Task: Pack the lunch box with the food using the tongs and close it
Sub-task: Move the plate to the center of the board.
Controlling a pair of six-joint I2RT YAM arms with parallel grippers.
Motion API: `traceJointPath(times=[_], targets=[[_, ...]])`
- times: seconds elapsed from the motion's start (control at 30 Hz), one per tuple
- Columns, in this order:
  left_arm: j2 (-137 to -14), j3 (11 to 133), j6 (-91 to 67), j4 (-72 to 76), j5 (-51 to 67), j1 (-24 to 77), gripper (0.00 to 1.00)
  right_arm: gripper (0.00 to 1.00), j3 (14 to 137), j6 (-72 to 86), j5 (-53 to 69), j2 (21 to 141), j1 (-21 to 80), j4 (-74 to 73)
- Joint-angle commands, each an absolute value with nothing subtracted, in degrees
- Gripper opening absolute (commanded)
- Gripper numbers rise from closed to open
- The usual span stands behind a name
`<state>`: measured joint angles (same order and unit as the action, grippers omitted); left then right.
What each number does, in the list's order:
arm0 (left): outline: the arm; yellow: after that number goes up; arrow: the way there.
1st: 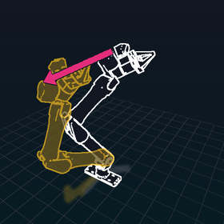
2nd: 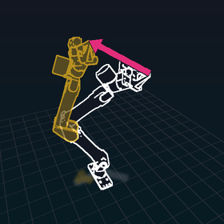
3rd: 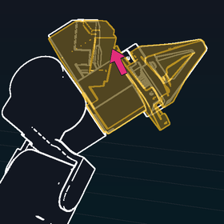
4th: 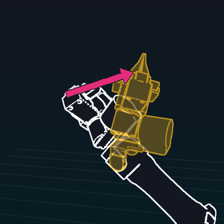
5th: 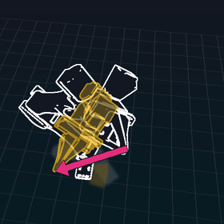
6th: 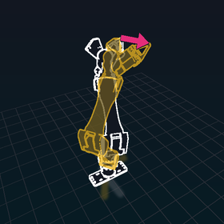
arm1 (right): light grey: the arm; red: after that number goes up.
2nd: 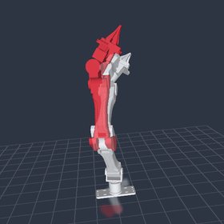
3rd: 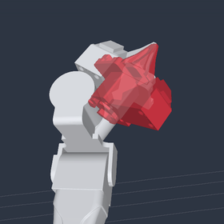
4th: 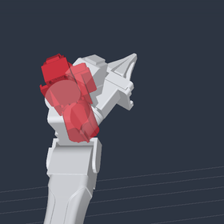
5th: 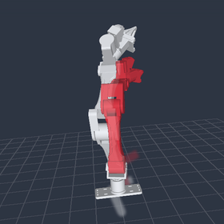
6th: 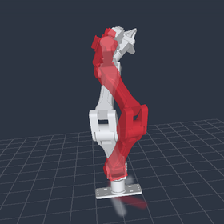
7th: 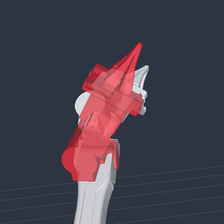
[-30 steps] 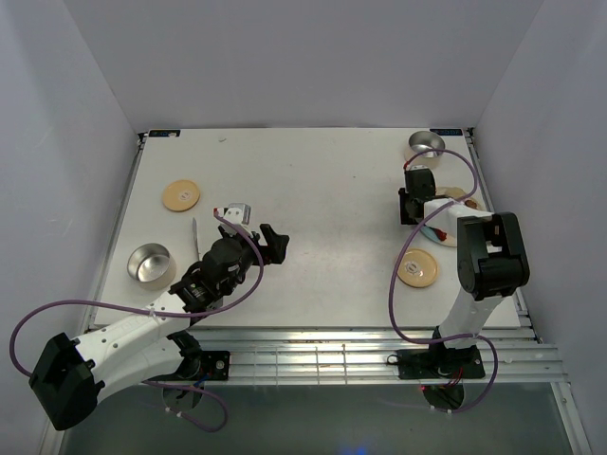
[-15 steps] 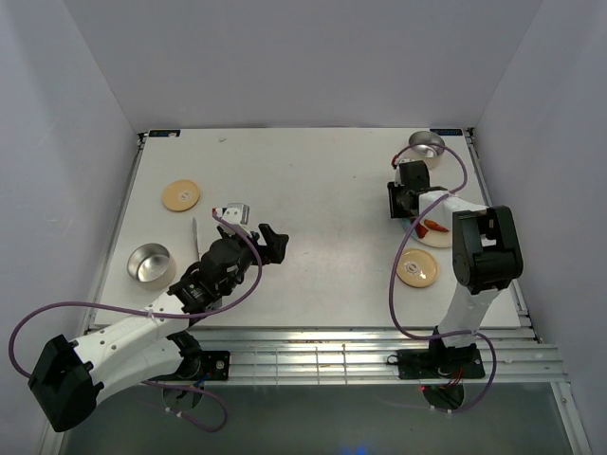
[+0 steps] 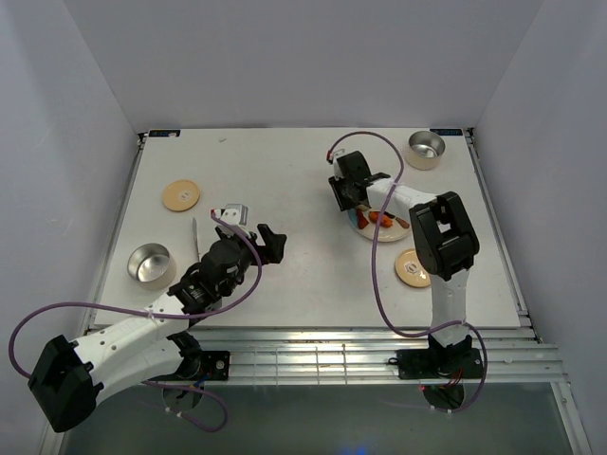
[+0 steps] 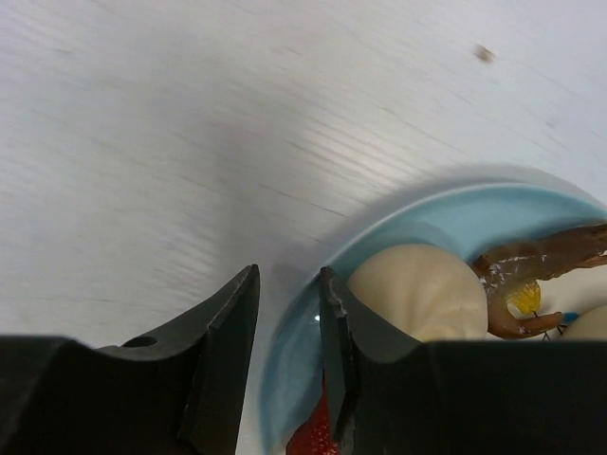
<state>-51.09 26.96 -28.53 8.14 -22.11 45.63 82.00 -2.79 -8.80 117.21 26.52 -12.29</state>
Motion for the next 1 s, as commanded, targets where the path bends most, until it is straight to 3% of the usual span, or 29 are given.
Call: traceJointPath(times=[0.0,0.4,0.67,0.8,0.97], targets=[[-49.05,26.28,-29.0,8.35,-24.69,46.05,0.93,0.38,86.83,-2.2,-7.65,118.73,31.02,-13.09],[-46.4,24.96,-29.88,8.35,-27.51,46.05,0.93,0.39,96.85,3.16,-1.23,123.22,37.62,-13.45],[-47.81,24.96,-29.97,8.44,-28.04,45.97,0.93,0.4,95.54,4.65,-3.76,115.41,38.41,-14.49],[-48.69,25.31,-30.15,8.35,-27.86,45.97,0.93,0.43,89.5,3.7,-12.29,110.22,37.71,-16.26],[-48.25,24.87,-30.06,8.52,-28.21,45.97,0.93,0.42,82.28,2.64,-12.39,107.41,35.51,-16.0]])
